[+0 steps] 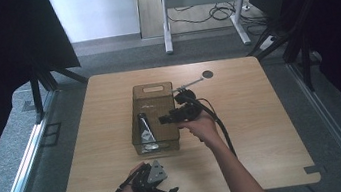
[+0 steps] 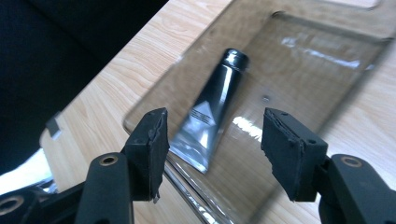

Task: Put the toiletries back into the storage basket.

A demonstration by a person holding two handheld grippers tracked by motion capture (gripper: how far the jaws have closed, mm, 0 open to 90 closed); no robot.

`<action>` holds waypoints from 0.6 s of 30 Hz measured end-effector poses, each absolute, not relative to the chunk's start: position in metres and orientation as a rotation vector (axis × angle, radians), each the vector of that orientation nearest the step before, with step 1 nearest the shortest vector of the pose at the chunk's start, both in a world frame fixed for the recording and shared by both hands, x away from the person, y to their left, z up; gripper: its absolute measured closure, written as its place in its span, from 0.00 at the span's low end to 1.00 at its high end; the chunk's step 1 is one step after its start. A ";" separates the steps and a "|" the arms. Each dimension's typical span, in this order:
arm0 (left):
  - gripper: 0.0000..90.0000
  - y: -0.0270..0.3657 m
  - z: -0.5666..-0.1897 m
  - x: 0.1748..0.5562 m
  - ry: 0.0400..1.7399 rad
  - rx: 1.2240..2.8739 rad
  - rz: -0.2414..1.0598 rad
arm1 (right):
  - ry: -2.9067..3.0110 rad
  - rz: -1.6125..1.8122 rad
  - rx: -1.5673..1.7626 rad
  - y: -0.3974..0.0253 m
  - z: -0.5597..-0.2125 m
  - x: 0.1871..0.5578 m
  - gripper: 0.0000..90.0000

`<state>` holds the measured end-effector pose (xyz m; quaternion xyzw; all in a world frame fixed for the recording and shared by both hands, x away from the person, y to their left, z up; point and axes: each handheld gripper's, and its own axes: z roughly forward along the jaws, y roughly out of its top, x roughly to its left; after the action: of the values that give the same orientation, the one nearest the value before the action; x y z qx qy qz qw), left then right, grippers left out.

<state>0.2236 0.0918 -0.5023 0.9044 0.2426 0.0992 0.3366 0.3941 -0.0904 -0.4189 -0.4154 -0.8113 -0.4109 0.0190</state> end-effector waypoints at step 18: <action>0.18 0.096 -0.508 0.228 0.693 2.356 0.282 | -2.660 -1.501 -1.287 -0.198 -0.459 0.331 0.48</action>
<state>0.2279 0.0958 -0.5077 0.9002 0.2649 0.1076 0.3284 0.3307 -0.1984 -0.4590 -0.3868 -0.7996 -0.4512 -0.0865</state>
